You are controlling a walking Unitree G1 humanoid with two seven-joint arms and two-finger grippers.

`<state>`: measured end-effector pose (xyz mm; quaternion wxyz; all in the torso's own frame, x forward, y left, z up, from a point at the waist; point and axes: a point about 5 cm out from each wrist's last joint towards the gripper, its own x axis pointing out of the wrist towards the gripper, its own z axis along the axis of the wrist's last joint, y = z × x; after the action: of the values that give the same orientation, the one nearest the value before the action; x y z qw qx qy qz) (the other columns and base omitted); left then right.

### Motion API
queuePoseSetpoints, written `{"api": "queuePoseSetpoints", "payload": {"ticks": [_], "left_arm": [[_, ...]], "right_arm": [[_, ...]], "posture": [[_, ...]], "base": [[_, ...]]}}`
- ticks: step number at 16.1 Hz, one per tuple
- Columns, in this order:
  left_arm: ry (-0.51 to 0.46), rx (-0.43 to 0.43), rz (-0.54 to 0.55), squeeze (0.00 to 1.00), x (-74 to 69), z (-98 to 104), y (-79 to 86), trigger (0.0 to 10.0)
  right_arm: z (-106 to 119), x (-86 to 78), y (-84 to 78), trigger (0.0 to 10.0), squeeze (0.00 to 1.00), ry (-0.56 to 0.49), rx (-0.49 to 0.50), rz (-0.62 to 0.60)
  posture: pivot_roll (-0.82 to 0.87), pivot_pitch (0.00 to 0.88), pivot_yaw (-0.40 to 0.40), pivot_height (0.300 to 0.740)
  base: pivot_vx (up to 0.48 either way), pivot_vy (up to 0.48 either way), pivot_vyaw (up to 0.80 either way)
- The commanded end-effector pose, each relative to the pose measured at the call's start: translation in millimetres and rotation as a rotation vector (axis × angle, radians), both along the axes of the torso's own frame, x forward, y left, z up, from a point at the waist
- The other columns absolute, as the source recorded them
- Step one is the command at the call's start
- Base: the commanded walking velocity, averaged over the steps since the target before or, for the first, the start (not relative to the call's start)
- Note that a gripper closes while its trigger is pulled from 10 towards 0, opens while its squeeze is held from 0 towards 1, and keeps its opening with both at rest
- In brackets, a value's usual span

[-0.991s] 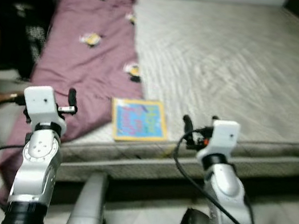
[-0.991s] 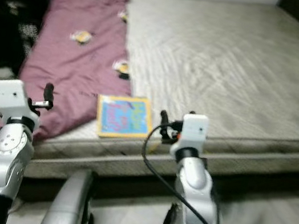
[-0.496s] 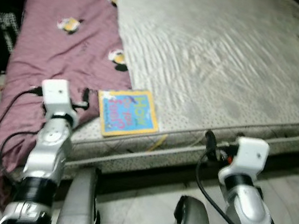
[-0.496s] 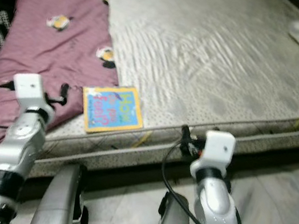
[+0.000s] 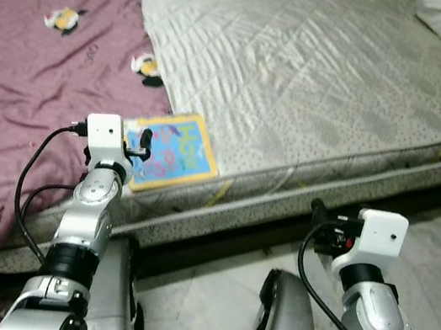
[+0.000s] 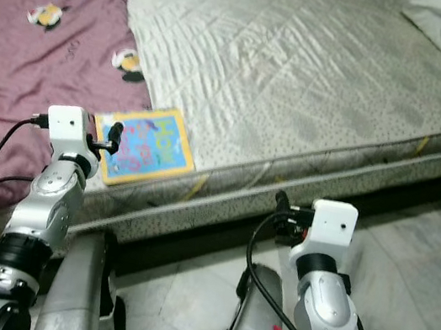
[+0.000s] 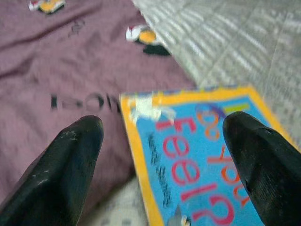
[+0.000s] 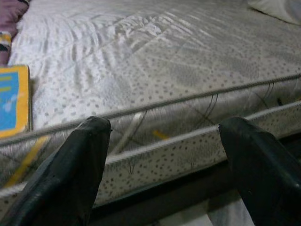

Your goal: Clean up the room

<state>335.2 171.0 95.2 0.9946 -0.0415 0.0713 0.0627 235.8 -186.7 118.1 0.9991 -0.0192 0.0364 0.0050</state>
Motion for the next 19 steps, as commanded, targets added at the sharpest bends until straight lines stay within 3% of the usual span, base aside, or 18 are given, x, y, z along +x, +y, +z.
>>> {"api": "queuePoseSetpoints", "payload": {"ticks": [1, 6, 9, 13, 19], "left_arm": [[-0.006, 0.018, 0.008, 0.0, 1.1, 0, 2.9, 10.0], [-0.021, 0.036, 0.099, 0.0, 1.7, -1, 13.8, 10.0], [-0.001, 0.009, 0.087, 0.0, 6.6, -5, 18.9, 10.0], [0.054, -0.042, 0.047, 0.0, 14.3, -13, 12.1, 10.0], [-0.018, -0.066, -0.018, 0.0, 22.1, -4, -8.2, 10.0]], "right_arm": [[3, -1.9, -1.0, 10.0, 0.0, -0.007, 0.001, 0.0], [3, -0.5, 0.2, 10.0, 0.0, -0.008, 0.005, 0.008], [7, -4.5, 5.3, 10.0, 0.0, -0.007, 0.052, 0.055], [12, -9.3, 1.4, 10.0, 0.0, -0.005, 0.044, 0.064], [17, -4.9, -1.5, 10.0, 0.0, -0.014, 0.032, 0.051]], "posture": [[-0.17, 0.121, 0.038, 0.485], [-0.18, 0.119, 0.042, 0.46], [-0.19, 0.127, 0.041, 0.46], [-0.22, 0.137, 0.038, 0.46], [-0.23, 0.124, 0.039, 0.46]], "base": [[0.0, 0.0, 0.0], [0.0, 0.0, 0.0], [0.0, 0.0, 0.0], [0.0, 0.0, 0.0], [0.0, 0.0, 0.0]]}}
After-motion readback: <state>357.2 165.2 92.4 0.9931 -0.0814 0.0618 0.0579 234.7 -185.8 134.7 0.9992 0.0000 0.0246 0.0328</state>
